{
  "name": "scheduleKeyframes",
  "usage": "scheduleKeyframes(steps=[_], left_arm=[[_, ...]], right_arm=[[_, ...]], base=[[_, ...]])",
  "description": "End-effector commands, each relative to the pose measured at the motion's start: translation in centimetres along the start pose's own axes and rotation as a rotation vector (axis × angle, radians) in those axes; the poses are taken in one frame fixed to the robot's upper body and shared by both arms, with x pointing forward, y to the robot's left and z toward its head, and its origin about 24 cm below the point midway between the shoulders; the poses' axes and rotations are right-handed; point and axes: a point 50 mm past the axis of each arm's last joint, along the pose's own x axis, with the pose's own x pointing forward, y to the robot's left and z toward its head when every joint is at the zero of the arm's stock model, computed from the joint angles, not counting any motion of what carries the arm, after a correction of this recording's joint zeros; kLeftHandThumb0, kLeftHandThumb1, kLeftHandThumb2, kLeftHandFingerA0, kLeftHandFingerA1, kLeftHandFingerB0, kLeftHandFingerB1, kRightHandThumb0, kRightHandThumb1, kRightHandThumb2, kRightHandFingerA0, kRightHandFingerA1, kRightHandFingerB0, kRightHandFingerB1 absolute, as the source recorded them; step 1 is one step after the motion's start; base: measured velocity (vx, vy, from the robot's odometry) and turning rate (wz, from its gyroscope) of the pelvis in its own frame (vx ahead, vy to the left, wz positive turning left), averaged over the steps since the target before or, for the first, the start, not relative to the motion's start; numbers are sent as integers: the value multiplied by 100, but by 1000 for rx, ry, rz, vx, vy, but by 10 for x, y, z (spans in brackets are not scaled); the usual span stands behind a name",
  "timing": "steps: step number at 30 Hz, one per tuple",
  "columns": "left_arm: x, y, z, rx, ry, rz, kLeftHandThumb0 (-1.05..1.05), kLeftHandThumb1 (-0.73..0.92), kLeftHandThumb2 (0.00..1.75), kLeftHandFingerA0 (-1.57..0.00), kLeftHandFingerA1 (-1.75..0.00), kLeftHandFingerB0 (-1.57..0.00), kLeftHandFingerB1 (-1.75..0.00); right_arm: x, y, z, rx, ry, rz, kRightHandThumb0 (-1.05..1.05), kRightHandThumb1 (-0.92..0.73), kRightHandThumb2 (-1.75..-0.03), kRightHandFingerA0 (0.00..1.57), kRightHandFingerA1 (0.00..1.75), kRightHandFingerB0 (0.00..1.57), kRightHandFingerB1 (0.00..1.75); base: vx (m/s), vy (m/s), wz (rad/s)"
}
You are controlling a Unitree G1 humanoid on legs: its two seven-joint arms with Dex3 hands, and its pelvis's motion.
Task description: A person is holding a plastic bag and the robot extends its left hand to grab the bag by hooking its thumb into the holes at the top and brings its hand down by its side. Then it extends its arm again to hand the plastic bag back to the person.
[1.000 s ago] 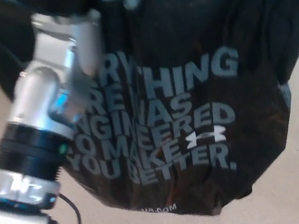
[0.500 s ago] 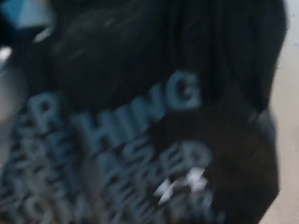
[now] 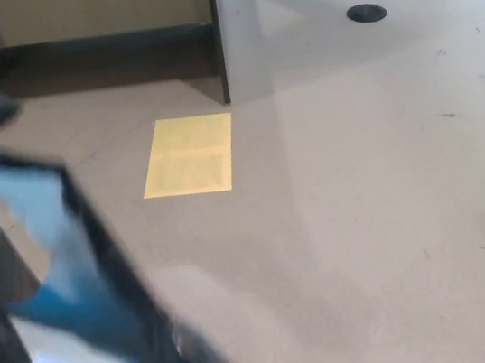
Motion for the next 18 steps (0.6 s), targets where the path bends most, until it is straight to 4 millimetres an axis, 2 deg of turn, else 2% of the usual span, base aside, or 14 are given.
scheduleKeyframes(steps=[1,3,4,5,8,10,11,12,13,14,15,16,17,18], left_arm=[[-42,29,26,-545,270,-16,-37,69,63,-114,-146,-94,-97],[-55,34,24,-452,296,-41,-42,69,66,-111,-151,-97,-94],[-63,38,26,-440,364,-83,-45,72,61,-106,-153,-93,-99],[-69,41,27,-447,407,-100,-41,69,66,-102,-153,-94,-99],[-89,52,24,-378,452,-160,-41,71,65,-103,-158,-95,-98],[-95,54,19,-279,400,-192,-39,75,68,-102,-158,-94,-100],[-100,59,11,-26,271,-270,-34,84,69,-89,-170,-81,-114],[-102,62,7,75,207,-297,-34,84,69,-89,-170,-81,-114],[-102,62,7,75,204,-297,-34,84,69,-89,-170,-81,-114],[-116,68,2,116,253,-350,-35,83,69,-88,-172,-78,-120],[-121,70,-1,123,265,-372,-25,80,69,-87,-169,-77,-120],[-127,72,-3,125,273,-396,-25,80,69,-87,-169,-77,-120],[-134,74,-6,148,278,-425,-18,76,76,-88,-164,-79,-119],[-145,75,-11,172,314,-460,-7,55,103,-101,-150,-86,-120]], right_arm=[[-3,-2,-6,-2,30,-5,-55,-71,-62,55,46,43,35],[-4,-1,-7,-5,32,0,-55,-71,-62,55,46,43,35],[-4,-1,-7,-3,34,-1,-55,-71,-62,56,46,43,35],[-4,0,-7,-3,35,2,-54,-71,-62,56,46,43,35],[-3,0,-7,-2,37,3,-53,-71,-62,55,46,43,35],[-2,-1,-7,14,43,-1,-54,-70,-62,55,46,43,35],[-3,-1,-7,10,41,-1,-55,-71,-62,55,47,43,35],[-3,-1,-7,8,40,-1,-55,-71,-62,55,47,43,35],[-3,-1,-8,8,41,-1,-55,-71,-62,55,47,43,35],[-4,-1,-8,3,38,0,-54,-71,-62,56,48,44,36],[-5,-1,-9,3,41,2,-54,-71,-62,56,48,44,36],[-5,0,-10,3,46,4,-54,-71,-62,56,48,44,36],[-6,0,-11,7,51,6,-54,-71,-62,55,47,44,36],[-6,1,-11,4,54,8,-54,-71,-62,56,48,44,36]], base=[[0,0,0],[0,0,0],[0,0,0],[0,0,0],[0,0,0],[0,0,0],[0,0,0],[0,0,0],[0,0,0],[0,0,0],[0,0,0],[0,0,0],[0,0,0],[0,0,0]])
